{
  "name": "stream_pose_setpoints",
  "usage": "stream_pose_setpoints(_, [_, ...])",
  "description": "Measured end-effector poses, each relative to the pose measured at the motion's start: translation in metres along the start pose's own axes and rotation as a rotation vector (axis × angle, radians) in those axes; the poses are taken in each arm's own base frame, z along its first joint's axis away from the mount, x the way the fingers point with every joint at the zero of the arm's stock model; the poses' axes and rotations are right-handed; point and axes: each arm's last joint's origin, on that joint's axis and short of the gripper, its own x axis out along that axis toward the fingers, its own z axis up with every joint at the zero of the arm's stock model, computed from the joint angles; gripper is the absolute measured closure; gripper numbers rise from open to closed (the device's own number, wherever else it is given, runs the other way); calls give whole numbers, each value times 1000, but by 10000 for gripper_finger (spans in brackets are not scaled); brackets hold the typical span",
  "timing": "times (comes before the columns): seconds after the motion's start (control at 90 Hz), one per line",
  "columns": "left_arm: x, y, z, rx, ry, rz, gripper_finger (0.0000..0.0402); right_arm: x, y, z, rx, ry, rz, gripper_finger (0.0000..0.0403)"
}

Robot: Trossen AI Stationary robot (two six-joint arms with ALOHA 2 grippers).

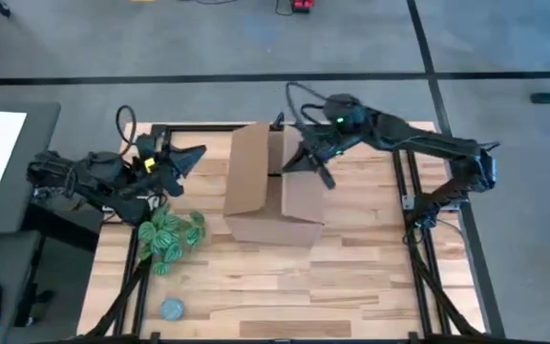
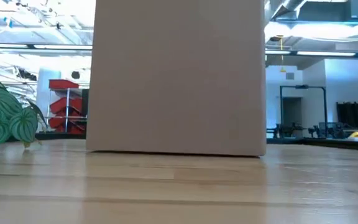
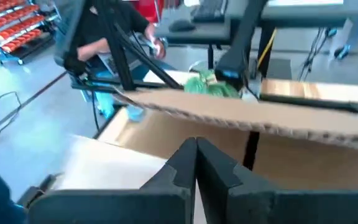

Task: Wrap mug
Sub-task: Close the cardboard box, then return to Home Position

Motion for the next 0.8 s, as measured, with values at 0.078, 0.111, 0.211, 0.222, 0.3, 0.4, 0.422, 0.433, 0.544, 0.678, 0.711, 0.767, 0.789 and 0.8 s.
stream_pose_setpoints(0.078, [-3,2,2,-1,8,-3,402,-22,13,13,-2,-40,-7,403])
stream_pose_setpoints(0.111, [-4,3,2,2,14,-3,402,-34,19,18,-5,-61,-11,403])
stream_pose_setpoints(0.211, [-6,5,1,26,57,-24,402,-69,39,24,-5,-81,-25,403])
stream_pose_setpoints(0.222, [-7,6,0,30,63,-26,402,-72,40,24,-4,-80,-27,403])
stream_pose_setpoints(0.3, [-9,8,-1,43,95,-47,402,-98,56,22,21,-66,-34,403])
stream_pose_setpoints(0.4, [-20,19,-1,67,136,-66,402,-127,76,16,78,-35,-41,403])
stream_pose_setpoints(0.422, [-24,22,-1,68,143,-65,402,-132,79,14,93,-30,-43,403])
stream_pose_setpoints(0.433, [-25,24,-1,67,146,-64,402,-134,81,13,100,-29,-44,403])
stream_pose_setpoints(0.544, [-44,44,0,36,161,-69,402,-149,96,-1,210,-31,-78,403])
stream_pose_setpoints(0.678, [-63,66,-7,-1,171,-149,402,-152,108,-29,342,-22,-145,403])
stream_pose_setpoints(0.711, [-67,71,-11,-5,177,-168,402,-151,111,-37,382,-17,-149,403])
stream_pose_setpoints(0.767, [-72,80,-18,-12,182,-190,402,-150,115,-52,446,-13,-149,403])
stream_pose_setpoints(0.789, [-74,84,-22,-13,184,-195,402,-149,116,-58,468,-13,-144,403])
stream_pose_setpoints(0.8, [-75,86,-24,-13,185,-197,402,-148,117,-60,479,-13,-141,403])
